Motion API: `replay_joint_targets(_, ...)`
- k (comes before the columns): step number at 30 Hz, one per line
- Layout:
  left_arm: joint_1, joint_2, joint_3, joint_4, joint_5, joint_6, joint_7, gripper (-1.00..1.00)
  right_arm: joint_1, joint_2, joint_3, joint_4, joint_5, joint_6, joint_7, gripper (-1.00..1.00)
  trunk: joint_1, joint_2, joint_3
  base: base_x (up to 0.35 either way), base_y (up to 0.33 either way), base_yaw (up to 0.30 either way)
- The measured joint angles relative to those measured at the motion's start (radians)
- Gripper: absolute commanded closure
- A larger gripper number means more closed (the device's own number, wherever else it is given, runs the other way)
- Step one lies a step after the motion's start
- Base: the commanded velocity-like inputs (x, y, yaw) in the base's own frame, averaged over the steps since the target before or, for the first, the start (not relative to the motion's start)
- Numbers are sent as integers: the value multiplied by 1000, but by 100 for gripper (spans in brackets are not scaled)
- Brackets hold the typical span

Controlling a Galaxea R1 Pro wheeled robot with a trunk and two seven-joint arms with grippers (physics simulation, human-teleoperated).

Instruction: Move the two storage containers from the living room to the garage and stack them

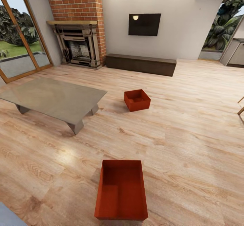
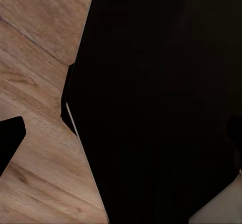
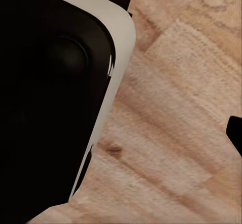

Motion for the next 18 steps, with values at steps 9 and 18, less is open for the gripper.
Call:
replay_joint_targets(9, 0, 0, 0, 0, 0, 0, 0, -100, 0, 0, 0, 0, 0, 0, 0, -100, 0, 0, -14, 0, 0, 0)
replay_joint_targets(18, 0, 0, 0, 0, 0, 0, 0, -100, 0, 0, 0, 0, 0, 0, 0, -100, 0, 0, -29, 0, 0, 0)
